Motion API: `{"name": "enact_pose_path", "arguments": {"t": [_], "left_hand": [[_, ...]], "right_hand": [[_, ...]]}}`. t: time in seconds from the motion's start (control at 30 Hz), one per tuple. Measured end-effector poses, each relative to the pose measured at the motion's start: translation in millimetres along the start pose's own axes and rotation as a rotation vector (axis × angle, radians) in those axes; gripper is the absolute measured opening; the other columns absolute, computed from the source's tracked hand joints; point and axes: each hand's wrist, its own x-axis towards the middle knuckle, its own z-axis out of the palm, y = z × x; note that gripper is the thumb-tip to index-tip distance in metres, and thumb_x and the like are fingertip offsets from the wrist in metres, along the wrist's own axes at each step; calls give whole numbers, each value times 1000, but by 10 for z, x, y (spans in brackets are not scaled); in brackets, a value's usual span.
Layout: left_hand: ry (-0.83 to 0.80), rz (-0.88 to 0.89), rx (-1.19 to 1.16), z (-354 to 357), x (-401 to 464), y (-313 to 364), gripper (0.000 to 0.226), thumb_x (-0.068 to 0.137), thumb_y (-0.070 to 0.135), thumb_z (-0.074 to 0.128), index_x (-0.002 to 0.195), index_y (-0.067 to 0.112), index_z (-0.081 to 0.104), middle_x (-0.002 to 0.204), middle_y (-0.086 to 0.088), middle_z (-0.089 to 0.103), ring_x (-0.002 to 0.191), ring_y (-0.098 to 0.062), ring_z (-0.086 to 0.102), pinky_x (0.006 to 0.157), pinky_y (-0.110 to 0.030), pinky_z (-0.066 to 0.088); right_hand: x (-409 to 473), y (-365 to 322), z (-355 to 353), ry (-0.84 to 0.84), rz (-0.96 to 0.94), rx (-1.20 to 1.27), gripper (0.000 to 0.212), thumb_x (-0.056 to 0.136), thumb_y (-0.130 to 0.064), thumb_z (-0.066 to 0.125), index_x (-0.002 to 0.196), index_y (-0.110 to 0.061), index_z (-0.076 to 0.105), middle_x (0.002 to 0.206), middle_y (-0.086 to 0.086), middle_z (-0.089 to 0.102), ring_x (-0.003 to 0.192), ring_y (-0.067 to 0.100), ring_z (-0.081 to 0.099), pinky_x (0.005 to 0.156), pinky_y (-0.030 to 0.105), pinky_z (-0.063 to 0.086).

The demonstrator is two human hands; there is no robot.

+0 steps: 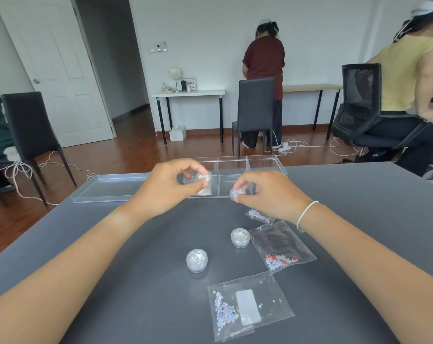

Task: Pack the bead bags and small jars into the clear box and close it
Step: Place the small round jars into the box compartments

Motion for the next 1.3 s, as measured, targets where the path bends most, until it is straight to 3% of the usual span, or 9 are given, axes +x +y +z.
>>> {"name": "enact_pose_path", "arguments": {"t": [0.1,0.2,0.4,0.47,0.57,0.77,1.13,1.3], "left_hand": [[11,-20,-28,-2,207,50,9,73,24,72,77,31,67,65,31,62,57,8,51,52,-3,37],[-33,-39,-31,53,431,90,7,72,29,73,77,29,68,64,24,65,62,5,52,57,-3,39],[-177,-67,36,228,796,95,7,72,25,73,77,24,68,77,16,67,52,12,51,54,0,36],[-220,-81,98,274,878,76,7,71,27,74,75,25,68,75,16,66,56,13,53,54,0,36],[-272,-117,192,338,976,26,9,70,30,74,76,25,68,79,15,65,73,3,58,65,-12,41],[-385,-132,402,498,1079,12,8,72,23,71,77,19,67,74,15,58,77,-10,55,64,-23,40],[-473,-209,528,611,1158,-8,9,75,20,69,83,17,67,87,4,61,86,-19,58,70,-28,42],[-485,-222,568,621,1168,12,9,74,18,70,82,16,65,88,2,61,87,-22,59,71,-29,44]], "right_hand": [[19,13,-127,52,-20,89,5,78,-35,63,83,-32,64,86,-16,62,58,-19,47,75,25,32],[36,47,-244,147,1,122,4,77,-33,65,81,-32,64,81,-19,61,54,-16,48,80,31,39],[54,193,-335,276,81,131,7,79,-28,64,85,-26,67,76,-23,56,61,-25,45,74,24,34],[56,230,-339,292,103,119,8,79,-28,63,86,-26,67,76,-24,55,62,-19,47,75,26,37],[61,255,-344,307,131,120,6,80,-30,63,85,-27,66,75,-26,54,60,-3,45,83,35,42],[75,270,-340,301,126,123,3,80,-30,63,84,-30,63,77,-23,54,61,-1,43,91,45,43],[76,325,-319,289,111,123,3,80,-30,63,83,-32,63,75,-29,51,60,-4,46,76,28,39],[80,330,-310,263,114,124,3,80,-31,64,82,-33,62,75,-29,51,62,-18,48,76,26,36]]}}
